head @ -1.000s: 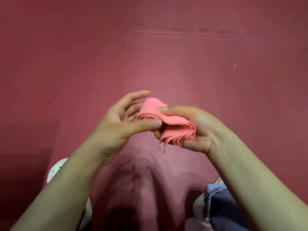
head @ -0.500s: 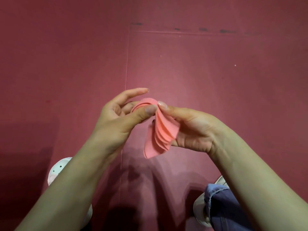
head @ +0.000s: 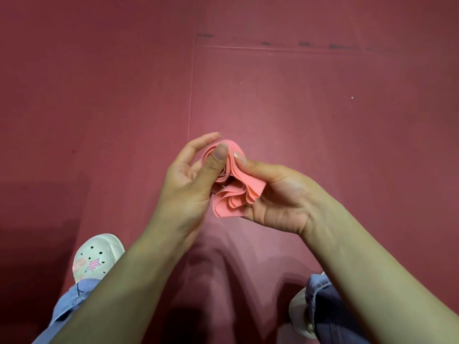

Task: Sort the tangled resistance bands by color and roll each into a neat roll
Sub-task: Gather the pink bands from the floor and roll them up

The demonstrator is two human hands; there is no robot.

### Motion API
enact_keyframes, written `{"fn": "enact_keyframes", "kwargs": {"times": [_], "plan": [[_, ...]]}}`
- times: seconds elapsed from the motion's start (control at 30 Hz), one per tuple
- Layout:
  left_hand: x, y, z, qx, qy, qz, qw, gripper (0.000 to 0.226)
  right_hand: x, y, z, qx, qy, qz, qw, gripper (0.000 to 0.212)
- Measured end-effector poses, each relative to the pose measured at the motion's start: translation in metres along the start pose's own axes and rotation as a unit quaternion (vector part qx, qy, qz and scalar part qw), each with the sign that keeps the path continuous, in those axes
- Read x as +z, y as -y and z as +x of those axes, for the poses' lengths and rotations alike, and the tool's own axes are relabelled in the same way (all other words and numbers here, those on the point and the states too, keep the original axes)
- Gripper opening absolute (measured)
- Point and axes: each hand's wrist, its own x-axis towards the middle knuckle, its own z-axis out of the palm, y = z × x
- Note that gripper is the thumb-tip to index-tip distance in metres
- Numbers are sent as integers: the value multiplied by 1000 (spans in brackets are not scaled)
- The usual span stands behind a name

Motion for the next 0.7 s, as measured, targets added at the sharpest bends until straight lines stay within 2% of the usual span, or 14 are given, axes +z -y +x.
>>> {"fn": "enact_keyframes", "kwargs": {"times": [0.1,0.23,0.3,0.37,0.47,0.53,0.63,0.7], "plan": [[-7,-3,4,-21,54,12,998,72,-5,5,-2,3,-5,-45,999,26],[-21,-14,7,-41,149,19,988,101,-11,10,-8,29,-3,-112,993,16],[-25,-17,8,-40,172,63,982,92,-12,11,-8,50,-8,-142,989,23],[-27,-17,7,-42,173,89,980,79,-13,12,-8,64,-20,-164,984,29],[-26,-14,7,-27,159,91,983,76,-12,11,-9,62,-45,-181,981,31],[-24,-14,7,-13,133,77,988,77,-11,12,-9,58,-53,-152,985,31],[-20,-15,8,0,89,38,995,93,-11,13,-8,73,-38,-110,991,32],[-17,-15,8,9,62,0,998,92,-12,13,-8,83,-22,-86,993,32]]}}
